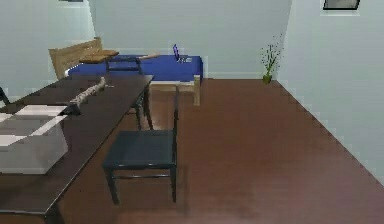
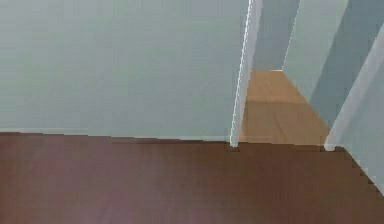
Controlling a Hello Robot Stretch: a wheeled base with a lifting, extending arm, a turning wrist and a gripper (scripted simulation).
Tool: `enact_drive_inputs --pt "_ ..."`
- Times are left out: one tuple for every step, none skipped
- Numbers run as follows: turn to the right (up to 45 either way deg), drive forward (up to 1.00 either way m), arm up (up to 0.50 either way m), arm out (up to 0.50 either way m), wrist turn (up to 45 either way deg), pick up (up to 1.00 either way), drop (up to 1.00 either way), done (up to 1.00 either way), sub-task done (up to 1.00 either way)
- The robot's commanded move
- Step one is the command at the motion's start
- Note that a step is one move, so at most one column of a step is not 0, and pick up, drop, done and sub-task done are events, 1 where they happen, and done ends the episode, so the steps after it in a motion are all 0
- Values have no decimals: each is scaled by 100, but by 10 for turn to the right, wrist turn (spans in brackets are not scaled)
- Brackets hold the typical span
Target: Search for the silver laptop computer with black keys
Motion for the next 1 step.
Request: enact_drive_inputs --pt "210 0 0 0 0 0 0 0 0"
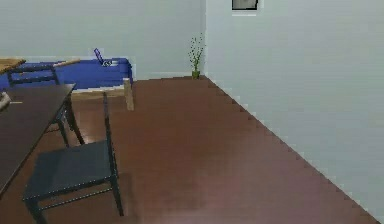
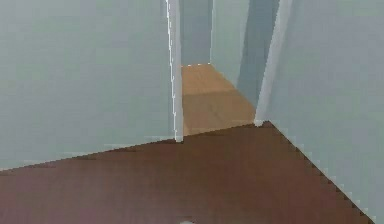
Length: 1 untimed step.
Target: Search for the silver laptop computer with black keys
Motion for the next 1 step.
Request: enact_drive_inputs --pt "30 0 0 0 0 0 0 0 0"
